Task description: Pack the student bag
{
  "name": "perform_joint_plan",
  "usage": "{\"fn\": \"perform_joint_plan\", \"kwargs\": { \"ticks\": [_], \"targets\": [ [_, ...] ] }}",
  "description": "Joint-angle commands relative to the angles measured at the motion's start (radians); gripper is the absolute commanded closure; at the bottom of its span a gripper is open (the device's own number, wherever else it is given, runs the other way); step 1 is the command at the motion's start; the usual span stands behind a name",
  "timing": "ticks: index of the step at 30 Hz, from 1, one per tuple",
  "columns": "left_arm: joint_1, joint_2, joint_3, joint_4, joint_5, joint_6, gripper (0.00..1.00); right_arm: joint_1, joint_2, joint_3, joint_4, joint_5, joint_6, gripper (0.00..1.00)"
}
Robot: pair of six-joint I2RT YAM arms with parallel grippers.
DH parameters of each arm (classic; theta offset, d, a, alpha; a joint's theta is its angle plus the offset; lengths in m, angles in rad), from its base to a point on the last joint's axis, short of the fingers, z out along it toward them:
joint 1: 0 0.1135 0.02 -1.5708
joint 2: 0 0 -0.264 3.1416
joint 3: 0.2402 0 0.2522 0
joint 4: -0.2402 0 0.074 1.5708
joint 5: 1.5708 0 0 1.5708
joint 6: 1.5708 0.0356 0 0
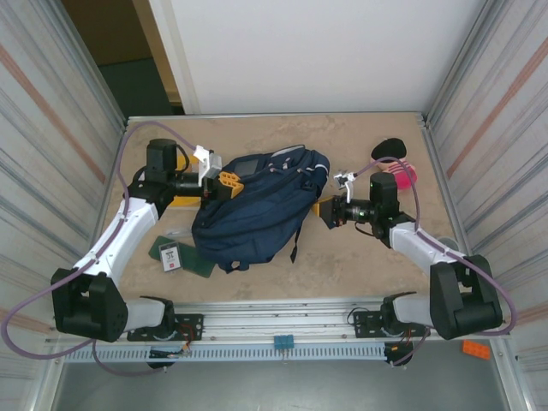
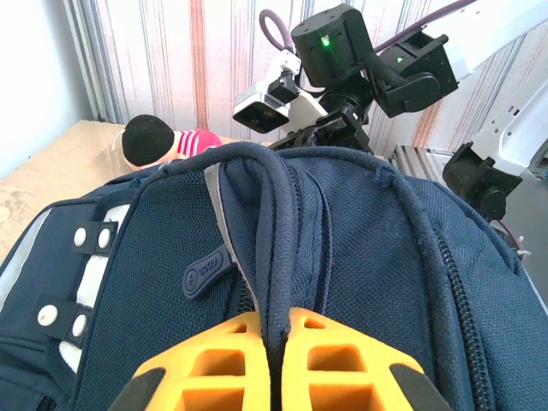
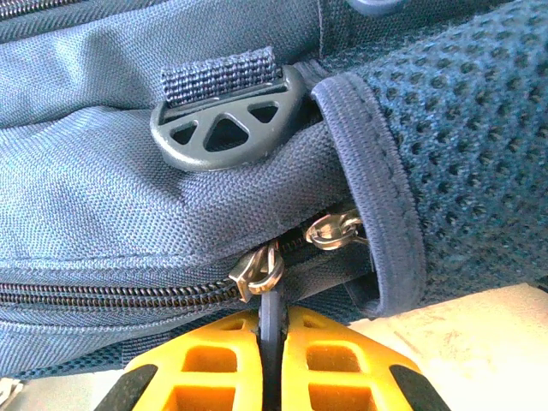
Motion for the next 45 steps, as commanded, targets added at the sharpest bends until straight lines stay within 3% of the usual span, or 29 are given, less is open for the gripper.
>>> {"fn": "perform_joint_plan", "kwargs": {
  "ticks": [1, 5, 13, 20, 23, 29, 35, 42, 45],
  "targets": [
    [0.012, -0.039, 0.026, 0.059, 0.041, 0.016, 1.0, -0.009, -0.038, 0.018, -0.025, -0.014, -0.03, 1.0],
    [0.008, -0.045, 0.016, 0.084, -0.05, -0.025, 1.0, -0.005, -0.06, 0.027, -0.078, 0.018, -0.042, 1.0],
    [-0.14, -0.101, -0.057, 0.172, -0.595, -0.112, 1.0, 0.076, -0.199, 0.062, -0.376, 0.19, -0.175, 1.0],
    [-0.246, -0.089, -0.086, 0.237, -0.785, -0.147, 1.0, 0.155, -0.222, 0.115, -0.524, 0.245, -0.229, 1.0],
    [-0.258, -0.078, -0.088, 0.242, -0.79, -0.149, 1.0, 0.156, -0.227, 0.122, -0.531, 0.181, -0.228, 1.0],
    [-0.258, -0.102, -0.117, 0.279, -0.729, -0.135, 1.0, 0.091, -0.219, 0.079, -0.369, -0.006, -0.112, 0.86],
    [-0.26, -0.13, -0.15, 0.327, -0.646, -0.152, 1.0, 0.086, -0.194, 0.07, -0.292, -0.025, -0.053, 0.85],
    [-0.263, -0.151, -0.188, 0.366, -0.645, -0.174, 1.0, 0.061, -0.162, 0.06, -0.235, -0.027, 0.007, 0.74],
    [-0.263, -0.164, -0.19, 0.358, -0.651, -0.168, 1.0, 0.056, -0.156, 0.055, -0.201, -0.025, 0.038, 0.73]
  ]
}}
